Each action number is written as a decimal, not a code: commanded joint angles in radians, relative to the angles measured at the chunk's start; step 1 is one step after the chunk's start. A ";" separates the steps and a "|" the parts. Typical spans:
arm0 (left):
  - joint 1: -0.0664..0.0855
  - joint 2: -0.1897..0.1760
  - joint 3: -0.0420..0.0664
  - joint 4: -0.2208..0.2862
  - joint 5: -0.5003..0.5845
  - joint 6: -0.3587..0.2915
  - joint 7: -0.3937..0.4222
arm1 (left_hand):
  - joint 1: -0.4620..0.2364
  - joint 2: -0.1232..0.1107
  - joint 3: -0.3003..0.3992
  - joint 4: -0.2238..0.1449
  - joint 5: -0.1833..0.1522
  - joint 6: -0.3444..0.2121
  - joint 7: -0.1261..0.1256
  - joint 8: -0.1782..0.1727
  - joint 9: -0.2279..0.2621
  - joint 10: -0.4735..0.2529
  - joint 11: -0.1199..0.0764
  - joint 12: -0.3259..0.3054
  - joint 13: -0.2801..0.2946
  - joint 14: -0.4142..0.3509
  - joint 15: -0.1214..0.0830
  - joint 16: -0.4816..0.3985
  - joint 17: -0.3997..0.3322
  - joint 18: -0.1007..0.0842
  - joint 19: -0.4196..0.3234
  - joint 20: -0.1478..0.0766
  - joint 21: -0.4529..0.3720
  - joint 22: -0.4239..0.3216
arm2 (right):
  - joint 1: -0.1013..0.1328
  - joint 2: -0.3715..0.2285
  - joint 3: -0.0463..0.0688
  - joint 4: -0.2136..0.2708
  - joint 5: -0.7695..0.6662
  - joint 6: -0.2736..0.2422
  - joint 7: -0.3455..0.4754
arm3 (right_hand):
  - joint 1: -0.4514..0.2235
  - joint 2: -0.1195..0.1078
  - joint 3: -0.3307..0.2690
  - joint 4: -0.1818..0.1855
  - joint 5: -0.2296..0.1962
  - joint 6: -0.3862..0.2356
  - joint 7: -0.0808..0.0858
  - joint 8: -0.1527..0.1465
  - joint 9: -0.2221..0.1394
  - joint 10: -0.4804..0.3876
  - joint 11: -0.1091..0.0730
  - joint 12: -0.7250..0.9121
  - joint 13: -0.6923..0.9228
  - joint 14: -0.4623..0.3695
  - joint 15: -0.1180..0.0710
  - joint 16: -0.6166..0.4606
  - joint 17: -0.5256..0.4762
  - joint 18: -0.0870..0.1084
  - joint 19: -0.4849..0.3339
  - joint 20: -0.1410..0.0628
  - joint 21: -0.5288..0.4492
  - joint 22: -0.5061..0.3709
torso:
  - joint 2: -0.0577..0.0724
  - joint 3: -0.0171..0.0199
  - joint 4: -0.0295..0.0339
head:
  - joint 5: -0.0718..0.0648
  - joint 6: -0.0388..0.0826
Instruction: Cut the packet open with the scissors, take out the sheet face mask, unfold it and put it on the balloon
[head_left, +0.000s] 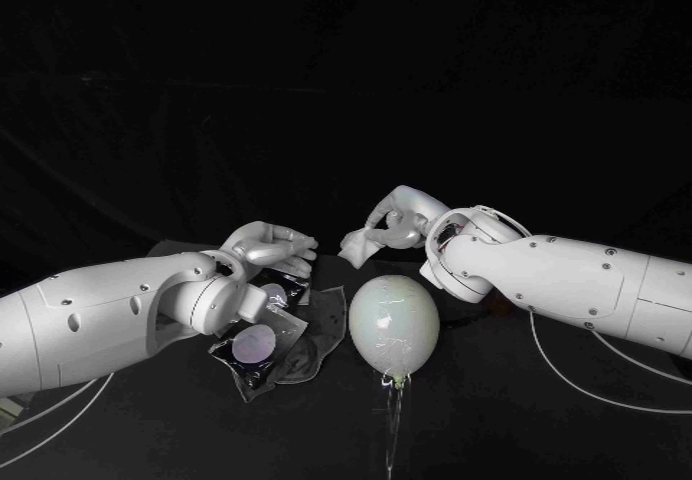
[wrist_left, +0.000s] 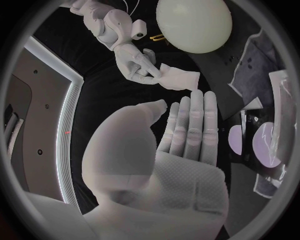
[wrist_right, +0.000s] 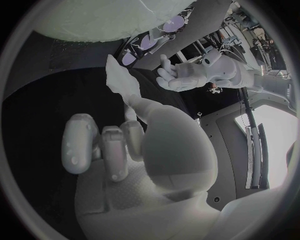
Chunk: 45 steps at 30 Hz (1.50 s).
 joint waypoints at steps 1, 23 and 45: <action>-0.007 0.005 0.000 0.017 0.158 -0.007 -0.031 | -0.007 0.016 -0.001 0.026 0.005 -0.015 0.007 -0.007 -0.001 -0.009 0.007 -0.005 -0.005 -0.021 0.011 -0.040 -0.008 0.006 0.004 0.007 -0.045 -0.029 | 0.000 0.003 0.001 0.000 -0.023 -0.045 -0.016 | 0.010 0.003 0.003 -0.006 0.003 0.006 -0.003 0.004 0.003 0.052 -0.019 0.005 0.165 0.104 -0.004 0.004 0.263 -0.010 0.005 -0.003 0.006 0.157 | 0.000 -0.0009 -0.0001 | 0.001 0.002; -0.021 0.076 0.009 -0.005 0.374 0.036 0.032 | -0.191 0.096 -0.133 0.101 0.004 0.000 0.034 -0.013 -0.016 -0.055 0.035 -0.037 -0.002 -0.077 0.049 -0.197 -0.069 0.008 0.088 0.034 -0.252 -0.136 | 0.000 0.014 0.001 0.015 -0.024 -0.080 0.007 | 0.010 0.002 0.003 -0.007 0.003 0.006 -0.003 0.005 0.004 0.051 -0.020 0.003 0.165 0.104 -0.004 0.004 0.263 -0.010 0.006 -0.003 0.008 0.158 | 0.002 -0.0011 -0.0013 | 0.003 0.008; -0.022 0.111 0.013 -0.026 0.419 0.020 0.010 | -0.330 0.163 -0.265 0.104 0.005 0.110 -0.015 0.035 -0.010 0.080 -0.015 0.003 0.004 0.051 -0.002 -0.151 -0.020 0.007 0.215 -0.013 -0.292 -0.134 | -0.002 0.007 0.001 0.054 -0.052 -0.078 0.053 | 0.010 0.002 0.003 -0.008 0.003 0.006 -0.004 0.007 0.004 0.052 -0.020 0.004 0.165 0.104 -0.004 0.004 0.263 -0.010 0.007 -0.003 0.010 0.159 | 0.000 0.0011 -0.0006 | 0.006 0.008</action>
